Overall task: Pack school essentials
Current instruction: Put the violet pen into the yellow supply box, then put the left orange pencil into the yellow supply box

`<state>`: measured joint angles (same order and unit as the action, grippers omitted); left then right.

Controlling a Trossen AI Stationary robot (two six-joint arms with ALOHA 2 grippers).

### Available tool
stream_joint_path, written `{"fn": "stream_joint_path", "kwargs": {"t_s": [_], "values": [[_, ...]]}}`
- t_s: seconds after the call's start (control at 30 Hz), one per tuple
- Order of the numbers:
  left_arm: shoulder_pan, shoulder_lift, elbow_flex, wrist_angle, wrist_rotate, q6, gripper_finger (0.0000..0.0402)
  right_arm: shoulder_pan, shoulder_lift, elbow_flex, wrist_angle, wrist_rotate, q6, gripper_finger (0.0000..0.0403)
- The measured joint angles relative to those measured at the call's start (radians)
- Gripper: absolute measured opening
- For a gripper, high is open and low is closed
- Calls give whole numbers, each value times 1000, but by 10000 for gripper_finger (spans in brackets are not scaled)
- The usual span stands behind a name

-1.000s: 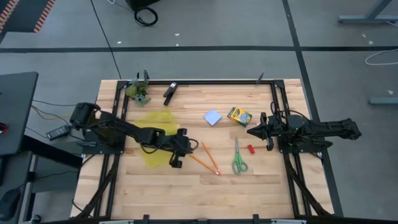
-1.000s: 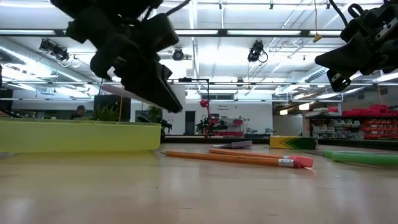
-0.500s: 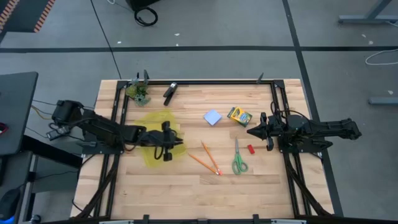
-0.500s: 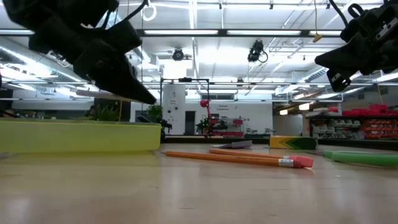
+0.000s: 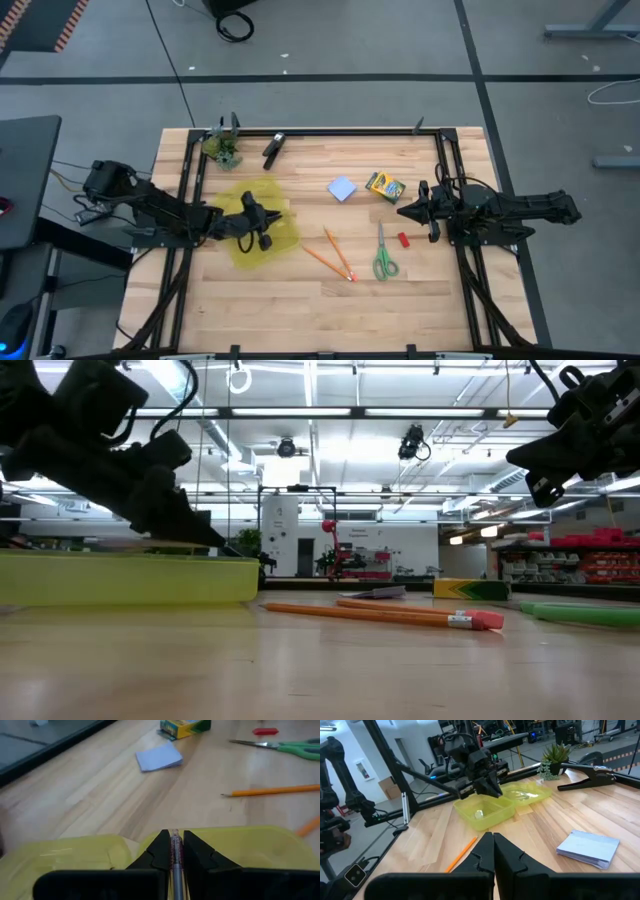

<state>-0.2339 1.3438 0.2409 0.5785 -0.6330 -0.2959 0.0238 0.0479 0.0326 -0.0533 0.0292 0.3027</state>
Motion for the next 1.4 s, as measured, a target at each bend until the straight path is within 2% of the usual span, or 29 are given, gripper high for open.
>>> {"fn": "stream_joint_path", "kwargs": {"t_s": [0.27, 0.43, 0.63, 0.9, 1.07, 1.4], "values": [[-111, 69, 20, -4, -181, 56, 32, 0, 0, 0, 0, 0, 0, 6], [-138, 171, 68, -7, -243, 146, 32, 0, 0, 0, 0, 0, 0, 6], [-141, 271, 94, -1, -292, 176, 32, 0, 0, 0, 0, 0, 0, 6], [-141, 275, 91, -43, -285, 168, 32, 0, 0, 0, 0, 0, 0, 7], [-128, 275, 92, -57, -240, 150, 33, 0, 0, 0, 0, 0, 0, 7], [-94, 273, 93, -136, -199, 93, 93, 0, 0, 0, 0, 0, 0, 7]]}}
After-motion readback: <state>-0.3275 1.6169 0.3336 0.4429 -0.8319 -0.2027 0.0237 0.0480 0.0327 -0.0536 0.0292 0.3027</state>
